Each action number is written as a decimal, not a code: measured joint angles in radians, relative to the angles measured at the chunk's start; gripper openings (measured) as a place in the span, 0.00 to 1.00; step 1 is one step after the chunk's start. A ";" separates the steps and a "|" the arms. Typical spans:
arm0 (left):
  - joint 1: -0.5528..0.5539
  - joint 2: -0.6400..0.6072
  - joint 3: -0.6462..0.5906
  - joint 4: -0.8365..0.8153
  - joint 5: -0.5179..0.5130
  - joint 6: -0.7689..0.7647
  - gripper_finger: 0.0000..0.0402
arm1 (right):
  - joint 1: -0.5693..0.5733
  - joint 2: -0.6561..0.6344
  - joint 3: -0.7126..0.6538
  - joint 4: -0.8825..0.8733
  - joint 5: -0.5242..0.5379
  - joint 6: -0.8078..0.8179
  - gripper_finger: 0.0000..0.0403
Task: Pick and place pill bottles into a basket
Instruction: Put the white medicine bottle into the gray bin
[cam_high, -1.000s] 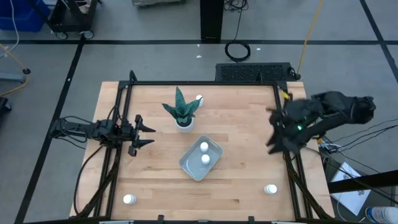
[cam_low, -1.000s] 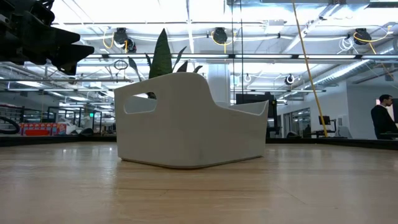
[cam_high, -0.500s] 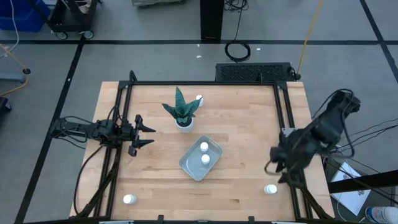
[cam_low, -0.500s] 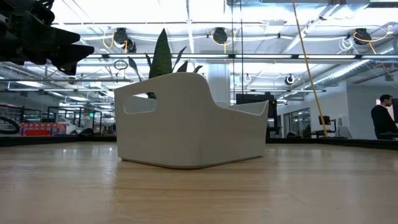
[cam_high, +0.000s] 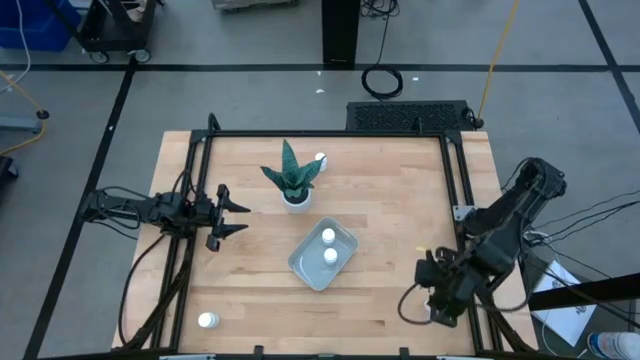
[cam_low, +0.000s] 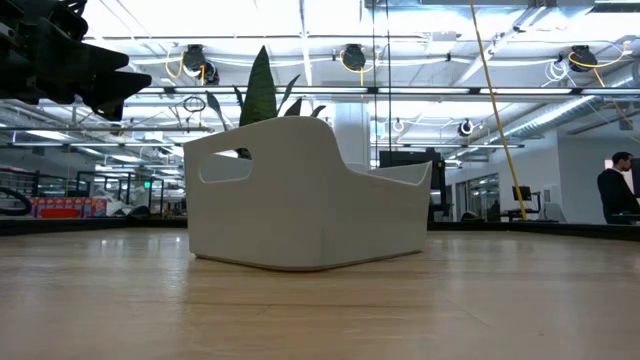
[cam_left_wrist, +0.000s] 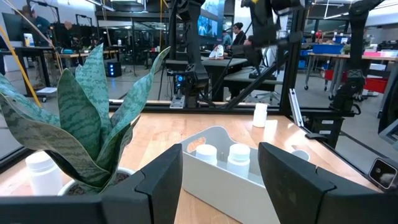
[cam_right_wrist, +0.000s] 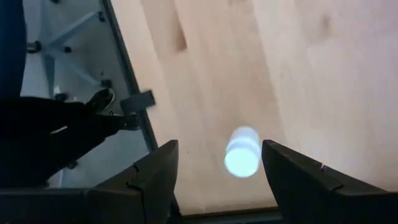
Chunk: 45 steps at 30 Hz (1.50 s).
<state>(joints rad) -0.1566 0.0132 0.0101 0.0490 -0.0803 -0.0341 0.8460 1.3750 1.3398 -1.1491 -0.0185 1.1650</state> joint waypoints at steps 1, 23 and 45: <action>0.000 0.000 0.000 0.000 0.000 0.000 0.53 | 0.015 0.002 -0.023 0.009 0.006 0.027 0.56; 0.000 0.000 0.000 0.000 0.000 0.000 0.53 | 0.132 0.002 -0.256 0.168 0.033 0.474 0.56; 0.000 0.000 0.001 0.000 0.000 0.000 0.53 | 0.145 0.002 -0.347 0.261 -0.039 0.499 0.56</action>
<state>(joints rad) -0.1566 0.0129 0.0109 0.0490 -0.0803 -0.0338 0.9905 1.3766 0.9927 -0.8885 -0.0570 1.6642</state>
